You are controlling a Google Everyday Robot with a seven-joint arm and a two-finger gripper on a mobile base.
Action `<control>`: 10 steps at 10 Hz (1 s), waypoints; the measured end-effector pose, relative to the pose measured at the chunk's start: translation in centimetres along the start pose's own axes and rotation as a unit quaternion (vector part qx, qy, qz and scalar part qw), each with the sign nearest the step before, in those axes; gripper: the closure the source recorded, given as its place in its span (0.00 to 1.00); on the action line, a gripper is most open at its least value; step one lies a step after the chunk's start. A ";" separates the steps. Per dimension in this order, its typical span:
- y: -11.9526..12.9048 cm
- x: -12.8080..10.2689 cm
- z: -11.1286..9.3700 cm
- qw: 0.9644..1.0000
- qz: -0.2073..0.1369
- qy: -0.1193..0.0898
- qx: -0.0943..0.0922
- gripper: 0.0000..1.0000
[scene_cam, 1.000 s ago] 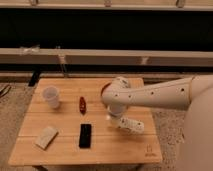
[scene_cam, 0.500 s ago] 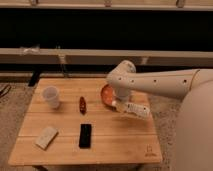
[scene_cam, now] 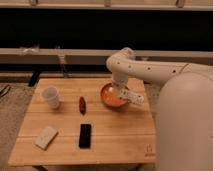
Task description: Place the bottle in the ceramic bowl
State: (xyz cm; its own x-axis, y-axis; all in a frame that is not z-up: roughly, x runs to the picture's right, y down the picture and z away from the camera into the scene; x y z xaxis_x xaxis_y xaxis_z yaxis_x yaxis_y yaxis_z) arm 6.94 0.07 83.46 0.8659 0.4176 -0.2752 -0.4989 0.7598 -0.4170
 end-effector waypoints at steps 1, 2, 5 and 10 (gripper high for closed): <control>-0.5 -1.3 -0.1 1.000 -0.002 -0.003 0.004 0.96; -0.8 -2.4 -0.2 1.000 -0.005 -0.005 0.008 0.88; -1.2 -6.5 -0.3 0.999 -0.022 -0.014 0.018 0.57; -1.0 -6.9 2.6 0.999 -0.004 -0.040 -0.016 0.20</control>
State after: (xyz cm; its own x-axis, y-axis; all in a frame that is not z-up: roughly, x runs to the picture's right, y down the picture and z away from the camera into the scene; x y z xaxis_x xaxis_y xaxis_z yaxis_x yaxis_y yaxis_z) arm 1.55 -2.26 88.03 0.8688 0.4517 -0.2028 -0.4926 0.7474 -0.4458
